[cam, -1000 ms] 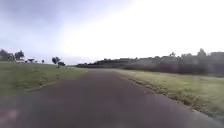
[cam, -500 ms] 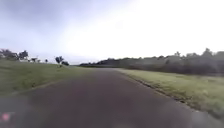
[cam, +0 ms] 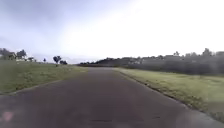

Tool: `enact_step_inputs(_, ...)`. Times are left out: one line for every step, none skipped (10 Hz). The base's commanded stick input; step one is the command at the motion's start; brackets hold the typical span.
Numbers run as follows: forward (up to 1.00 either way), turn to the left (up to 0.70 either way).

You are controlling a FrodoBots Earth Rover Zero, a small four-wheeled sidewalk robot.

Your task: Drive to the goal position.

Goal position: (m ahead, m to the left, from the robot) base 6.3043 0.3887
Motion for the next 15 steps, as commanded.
enact_step_inputs(1.0, 0.0)
enact_step_inputs(1.0, 0.0)
enact_step_inputs(1.0, 0.0)
enact_step_inputs(1.0, 0.0)
enact_step_inputs(1.0, 0.0)
enact_step_inputs(1.0, 0.0)
enact_step_inputs(1.0, 0.0)
enact_step_inputs(1.0, 0.0)
enact_step_inputs(1.0, 0.0)
enact_step_inputs(1.0, 0.0)
enact_step_inputs(1.0, 0.0)
enact_step_inputs(1.0, 0.0)
enact_step_inputs(1.0, 0.0)
enact_step_inputs(1.0, 0.0)
enact_step_inputs(1.0, 0.0)
